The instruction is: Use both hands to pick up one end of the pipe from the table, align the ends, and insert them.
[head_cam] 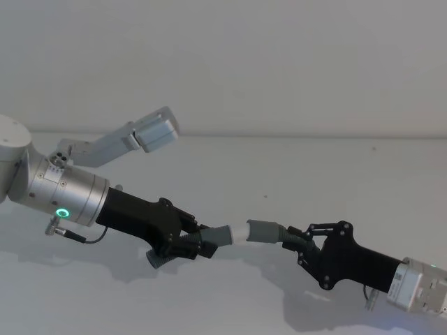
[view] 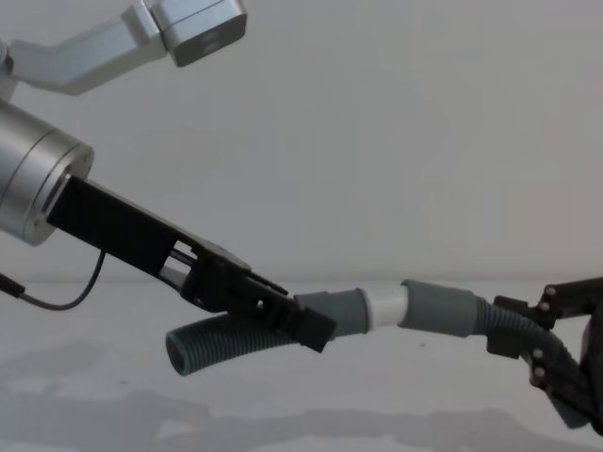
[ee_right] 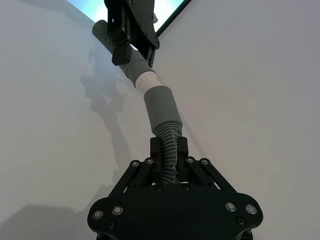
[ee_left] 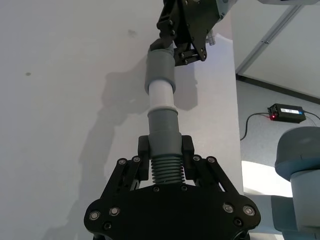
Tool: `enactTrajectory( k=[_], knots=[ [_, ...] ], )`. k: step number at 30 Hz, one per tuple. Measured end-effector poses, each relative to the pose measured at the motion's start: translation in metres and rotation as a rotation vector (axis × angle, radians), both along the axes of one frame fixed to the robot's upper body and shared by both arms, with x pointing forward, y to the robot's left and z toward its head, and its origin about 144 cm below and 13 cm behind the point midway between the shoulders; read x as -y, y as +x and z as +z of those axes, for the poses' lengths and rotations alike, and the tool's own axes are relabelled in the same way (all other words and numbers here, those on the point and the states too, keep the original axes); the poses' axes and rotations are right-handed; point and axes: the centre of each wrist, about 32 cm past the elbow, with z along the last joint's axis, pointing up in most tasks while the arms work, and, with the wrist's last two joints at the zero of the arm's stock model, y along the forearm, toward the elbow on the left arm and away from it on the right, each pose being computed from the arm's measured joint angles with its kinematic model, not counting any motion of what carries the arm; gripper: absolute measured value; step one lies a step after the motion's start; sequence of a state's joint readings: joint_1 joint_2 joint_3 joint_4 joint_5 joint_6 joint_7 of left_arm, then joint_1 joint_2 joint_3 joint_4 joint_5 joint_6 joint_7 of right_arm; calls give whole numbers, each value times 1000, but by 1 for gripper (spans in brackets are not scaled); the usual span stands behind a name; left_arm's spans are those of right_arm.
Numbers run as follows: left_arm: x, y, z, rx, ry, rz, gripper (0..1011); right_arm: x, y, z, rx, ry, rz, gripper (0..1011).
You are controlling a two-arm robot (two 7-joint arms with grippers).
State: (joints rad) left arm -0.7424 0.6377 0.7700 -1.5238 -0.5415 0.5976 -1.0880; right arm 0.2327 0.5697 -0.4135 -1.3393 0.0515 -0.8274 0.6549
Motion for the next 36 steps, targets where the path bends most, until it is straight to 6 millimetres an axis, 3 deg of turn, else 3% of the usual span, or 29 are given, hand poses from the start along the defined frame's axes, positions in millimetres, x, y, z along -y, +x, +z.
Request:
enactTrajectory(
  k=[36],
  knots=[
    [0, 1, 0, -21, 9, -10, 358, -3, 1, 0, -1, 2, 2, 156]
  ],
)
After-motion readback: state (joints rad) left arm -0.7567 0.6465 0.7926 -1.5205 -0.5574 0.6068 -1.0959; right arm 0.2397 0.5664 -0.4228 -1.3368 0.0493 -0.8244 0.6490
